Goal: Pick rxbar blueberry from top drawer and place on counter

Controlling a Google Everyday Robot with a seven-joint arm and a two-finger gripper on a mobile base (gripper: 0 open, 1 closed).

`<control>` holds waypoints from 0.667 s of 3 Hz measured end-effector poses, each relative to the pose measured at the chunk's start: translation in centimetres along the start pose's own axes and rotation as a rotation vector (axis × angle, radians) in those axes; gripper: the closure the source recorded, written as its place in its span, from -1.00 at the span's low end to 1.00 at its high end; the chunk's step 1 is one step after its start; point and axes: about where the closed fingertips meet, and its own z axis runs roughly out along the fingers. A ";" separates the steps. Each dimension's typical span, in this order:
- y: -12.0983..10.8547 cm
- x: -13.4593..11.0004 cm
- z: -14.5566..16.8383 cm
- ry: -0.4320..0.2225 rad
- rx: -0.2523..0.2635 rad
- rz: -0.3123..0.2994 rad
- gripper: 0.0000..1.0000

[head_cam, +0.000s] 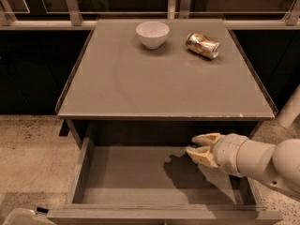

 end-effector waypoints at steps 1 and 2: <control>-0.1 -2.2 -1.1 -0.018 0.015 -0.054 1.00; -0.1 -2.2 -1.1 -0.018 0.015 -0.056 1.00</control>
Offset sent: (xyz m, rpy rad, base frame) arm -0.0003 0.0049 0.0218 -0.0228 -0.0435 0.0206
